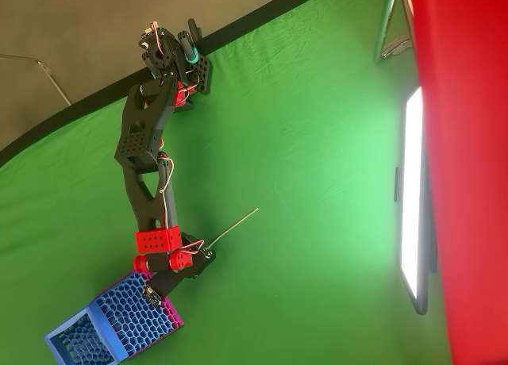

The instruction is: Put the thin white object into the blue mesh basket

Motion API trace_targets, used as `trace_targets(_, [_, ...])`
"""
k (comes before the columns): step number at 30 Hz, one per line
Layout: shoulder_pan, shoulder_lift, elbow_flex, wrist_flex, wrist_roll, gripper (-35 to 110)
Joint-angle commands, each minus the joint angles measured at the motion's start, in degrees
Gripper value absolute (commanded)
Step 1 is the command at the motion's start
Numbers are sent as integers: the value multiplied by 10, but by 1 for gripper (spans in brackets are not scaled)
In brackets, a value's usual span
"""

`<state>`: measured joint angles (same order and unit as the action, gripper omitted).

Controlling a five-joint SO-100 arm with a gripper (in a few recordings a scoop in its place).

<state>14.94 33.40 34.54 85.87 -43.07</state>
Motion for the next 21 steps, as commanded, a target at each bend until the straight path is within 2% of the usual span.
trace_targets(1, [0,11,-4,4,8,15])
trace_targets(16, [3,-20,-51,45,11,14])
trace_targets(21, [1,-22,-52,45,6,4])
